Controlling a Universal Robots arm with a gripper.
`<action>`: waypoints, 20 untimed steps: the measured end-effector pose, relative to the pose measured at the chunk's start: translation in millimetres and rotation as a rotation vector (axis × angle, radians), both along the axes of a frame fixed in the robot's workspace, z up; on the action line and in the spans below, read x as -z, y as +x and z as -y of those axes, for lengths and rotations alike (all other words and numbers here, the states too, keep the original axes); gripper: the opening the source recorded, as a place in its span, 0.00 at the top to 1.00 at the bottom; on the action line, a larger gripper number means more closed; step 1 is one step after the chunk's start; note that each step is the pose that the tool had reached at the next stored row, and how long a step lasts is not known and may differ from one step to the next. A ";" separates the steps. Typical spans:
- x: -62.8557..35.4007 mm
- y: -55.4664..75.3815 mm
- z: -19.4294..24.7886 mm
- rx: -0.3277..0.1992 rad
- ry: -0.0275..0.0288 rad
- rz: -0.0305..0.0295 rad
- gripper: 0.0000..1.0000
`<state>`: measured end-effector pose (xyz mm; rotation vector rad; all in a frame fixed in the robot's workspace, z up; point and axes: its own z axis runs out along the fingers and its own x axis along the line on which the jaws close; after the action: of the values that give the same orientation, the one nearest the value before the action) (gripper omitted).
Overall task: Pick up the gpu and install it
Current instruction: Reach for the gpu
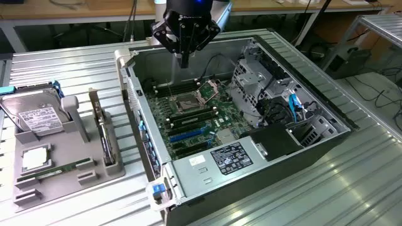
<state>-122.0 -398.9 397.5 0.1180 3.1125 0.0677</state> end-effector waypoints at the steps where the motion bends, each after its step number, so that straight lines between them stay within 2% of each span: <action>1: -0.1 0.0 0.0 0.000 0.0000 0.0000 0.89; 12: -0.4 -2.5 0.3 0.000 -0.0005 -0.0003 0.89; 16: -0.2 -18.9 3.7 0.000 -0.0003 -0.0001 0.89; 20: -0.2 -40.5 8.3 0.000 -0.0001 0.0000 0.89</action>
<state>-162.5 -407.3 397.6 0.1181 3.1124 0.0676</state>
